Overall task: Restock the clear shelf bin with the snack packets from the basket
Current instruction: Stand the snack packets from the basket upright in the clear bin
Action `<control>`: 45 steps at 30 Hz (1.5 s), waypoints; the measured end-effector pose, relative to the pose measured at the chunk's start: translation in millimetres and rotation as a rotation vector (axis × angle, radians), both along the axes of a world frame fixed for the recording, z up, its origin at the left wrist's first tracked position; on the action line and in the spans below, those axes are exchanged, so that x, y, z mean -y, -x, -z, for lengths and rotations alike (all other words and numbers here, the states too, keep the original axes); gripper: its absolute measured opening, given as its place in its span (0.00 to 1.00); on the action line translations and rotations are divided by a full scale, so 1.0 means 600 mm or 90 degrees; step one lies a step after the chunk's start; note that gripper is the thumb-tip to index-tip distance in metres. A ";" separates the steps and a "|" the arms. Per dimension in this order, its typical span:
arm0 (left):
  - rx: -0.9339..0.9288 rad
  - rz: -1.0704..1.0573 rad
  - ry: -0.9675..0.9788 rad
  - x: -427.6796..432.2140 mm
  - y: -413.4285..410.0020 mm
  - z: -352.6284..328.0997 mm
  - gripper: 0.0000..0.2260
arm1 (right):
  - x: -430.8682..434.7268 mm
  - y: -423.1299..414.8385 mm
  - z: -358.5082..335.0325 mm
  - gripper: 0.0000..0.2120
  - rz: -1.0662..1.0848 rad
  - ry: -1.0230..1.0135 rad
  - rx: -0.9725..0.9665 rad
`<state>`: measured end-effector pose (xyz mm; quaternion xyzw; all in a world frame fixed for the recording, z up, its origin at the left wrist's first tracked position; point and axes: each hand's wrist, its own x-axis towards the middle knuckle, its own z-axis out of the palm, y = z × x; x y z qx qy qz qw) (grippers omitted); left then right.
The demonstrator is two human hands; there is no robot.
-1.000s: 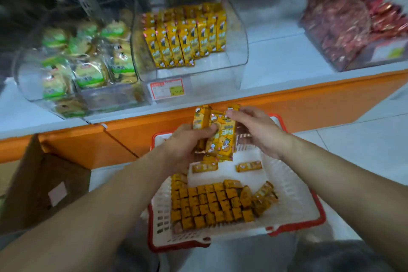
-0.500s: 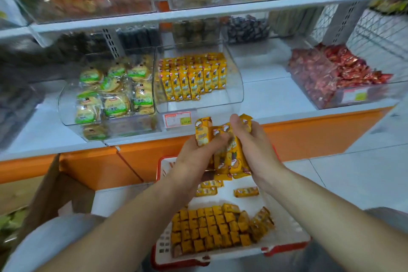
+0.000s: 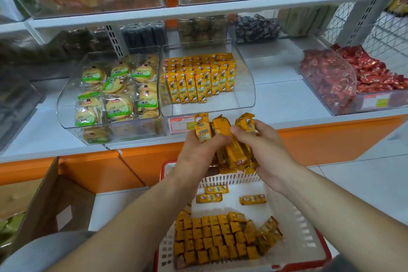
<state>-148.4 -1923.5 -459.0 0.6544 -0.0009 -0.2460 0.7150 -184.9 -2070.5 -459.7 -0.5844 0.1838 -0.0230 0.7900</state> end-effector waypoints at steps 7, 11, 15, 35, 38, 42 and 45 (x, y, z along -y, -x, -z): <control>0.027 0.047 0.003 -0.008 -0.009 -0.017 0.14 | -0.003 0.002 -0.016 0.13 -0.031 -0.147 -0.016; 0.030 0.012 -0.005 -0.024 -0.024 -0.034 0.09 | -0.002 0.007 -0.030 0.21 -0.029 -0.180 -0.039; 0.025 -0.029 0.008 -0.040 -0.034 -0.053 0.09 | 0.005 0.016 -0.038 0.17 -0.072 -0.192 -0.014; 0.049 -0.069 0.072 -0.089 -0.056 -0.079 0.11 | 0.034 0.004 -0.091 0.07 0.051 -0.054 0.055; 0.038 -0.066 0.093 -0.078 -0.050 -0.075 0.10 | 0.000 0.010 -0.075 0.02 0.100 -0.165 0.064; 0.042 -0.052 0.091 -0.063 -0.044 -0.069 0.11 | -0.047 0.020 -0.057 0.20 0.029 -0.109 0.048; 0.047 -0.047 0.075 -0.065 -0.050 -0.069 0.16 | -0.047 0.013 -0.068 0.36 -0.022 0.017 0.025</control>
